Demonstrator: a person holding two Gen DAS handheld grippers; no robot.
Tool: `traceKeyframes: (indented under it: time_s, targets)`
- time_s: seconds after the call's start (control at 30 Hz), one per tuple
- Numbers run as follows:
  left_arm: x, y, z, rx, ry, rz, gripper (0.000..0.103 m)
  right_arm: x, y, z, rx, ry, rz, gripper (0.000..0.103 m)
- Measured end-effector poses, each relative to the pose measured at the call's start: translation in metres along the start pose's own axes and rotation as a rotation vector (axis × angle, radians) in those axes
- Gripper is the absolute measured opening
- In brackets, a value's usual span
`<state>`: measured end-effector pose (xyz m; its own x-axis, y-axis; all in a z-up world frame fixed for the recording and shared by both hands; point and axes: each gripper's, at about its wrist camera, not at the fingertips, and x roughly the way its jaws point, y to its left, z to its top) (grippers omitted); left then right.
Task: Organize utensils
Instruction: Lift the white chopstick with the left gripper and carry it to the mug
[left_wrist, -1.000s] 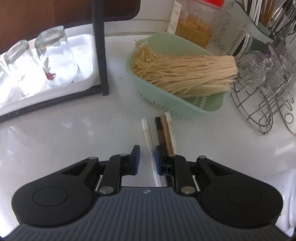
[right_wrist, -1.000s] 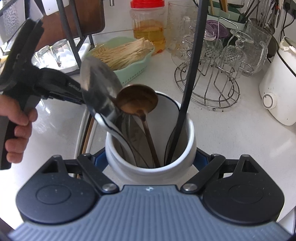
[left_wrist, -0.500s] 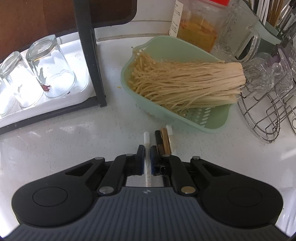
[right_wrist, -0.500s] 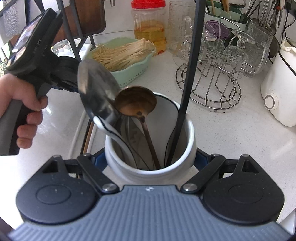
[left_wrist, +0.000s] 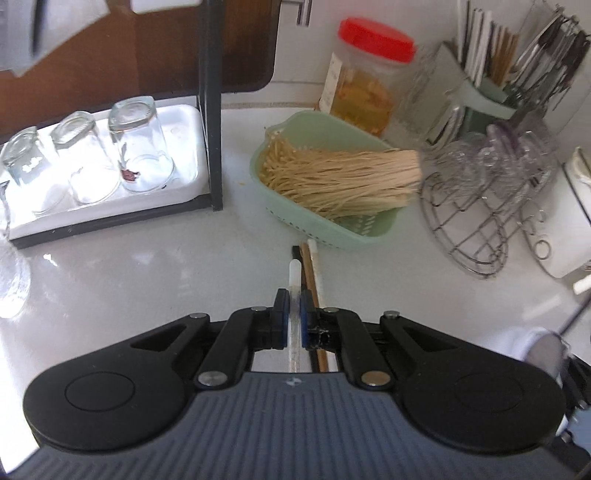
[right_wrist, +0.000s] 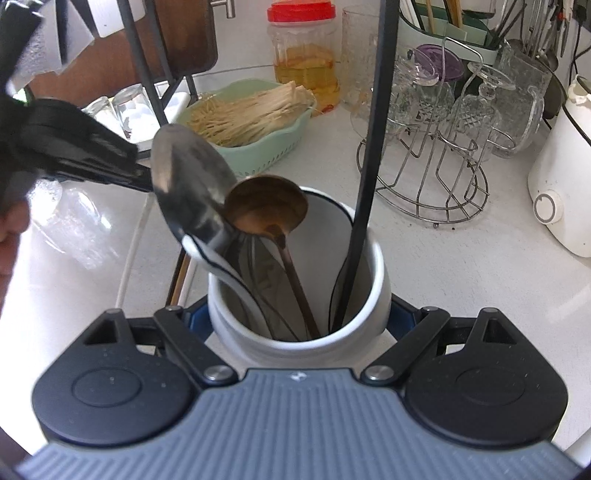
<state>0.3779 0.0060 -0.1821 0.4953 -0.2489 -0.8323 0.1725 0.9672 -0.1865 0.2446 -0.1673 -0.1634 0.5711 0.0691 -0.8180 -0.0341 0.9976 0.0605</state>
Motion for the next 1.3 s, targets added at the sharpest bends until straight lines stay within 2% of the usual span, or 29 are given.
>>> traceKeyframes:
  time_s: [0.6,1.07,1.3]
  targets:
    - [-0.097,-0.017,-0.039,-0.048,-0.113,-0.035,0.007,-0.006,0.0,-0.014,-0.083,-0.065,0.069,0.091]
    - [-0.155,-0.031,-0.041,-0.037,-0.214,-0.097,0.007,-0.005,-0.003,-0.014,-0.12,-0.074,0.097,0.091]
    - [-0.164,-0.029,-0.04,-0.056,-0.23,-0.109,0.007,-0.005,-0.004,-0.017,-0.124,-0.086,0.102,0.091]
